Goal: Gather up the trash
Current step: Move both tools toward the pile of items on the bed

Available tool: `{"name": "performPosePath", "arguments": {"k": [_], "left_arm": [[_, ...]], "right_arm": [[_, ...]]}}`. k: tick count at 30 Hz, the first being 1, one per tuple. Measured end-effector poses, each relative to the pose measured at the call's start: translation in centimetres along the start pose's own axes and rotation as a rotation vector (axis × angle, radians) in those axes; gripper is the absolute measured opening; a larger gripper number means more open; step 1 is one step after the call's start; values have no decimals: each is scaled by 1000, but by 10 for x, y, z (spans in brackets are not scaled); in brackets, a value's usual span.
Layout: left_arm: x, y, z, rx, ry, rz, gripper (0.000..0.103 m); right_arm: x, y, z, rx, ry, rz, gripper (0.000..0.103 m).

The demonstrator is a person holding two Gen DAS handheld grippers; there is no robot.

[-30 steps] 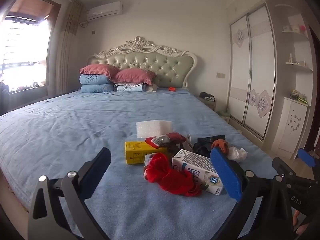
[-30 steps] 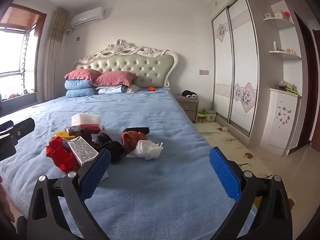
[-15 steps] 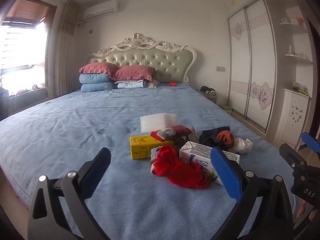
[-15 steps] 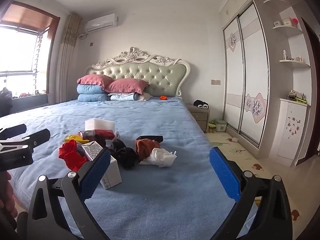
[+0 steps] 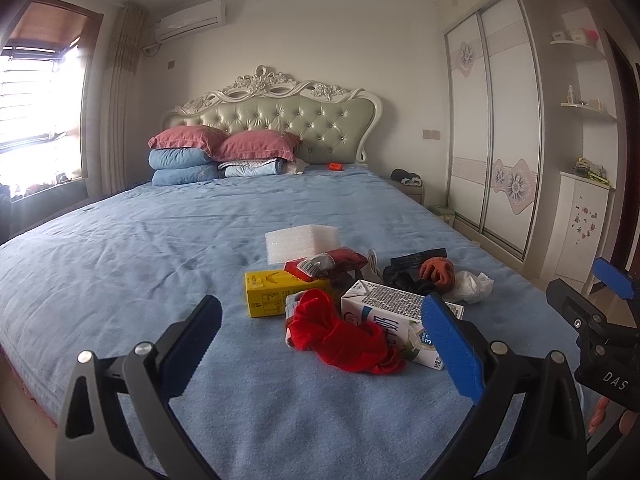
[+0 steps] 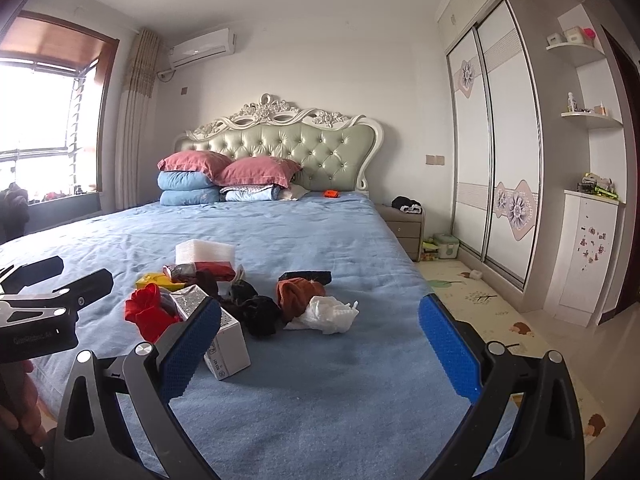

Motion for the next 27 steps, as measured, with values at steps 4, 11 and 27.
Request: {"name": "performPosePath", "arguments": {"k": [4, 11, 27], "left_arm": [[0, 0, 0, 2, -4, 0, 99], [3, 2, 3, -3, 12, -6, 100], [6, 6, 6, -1, 6, -15, 100]], "right_arm": [[3, 3, 2, 33, 4, -20, 95], [3, 2, 9, 69, 28, -3, 95], [7, 5, 6, 43, 29, -3, 95]]}}
Point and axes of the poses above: each gripper's, at about its wrist camera, not at the fingertips, and y roughly the way its jaws point, z to its right, x to its underside, the point moved 5 cm from there along y, roughly the way its jaws point, and after that the axes turned 8 degrees about -x, right-handed, at the moved point
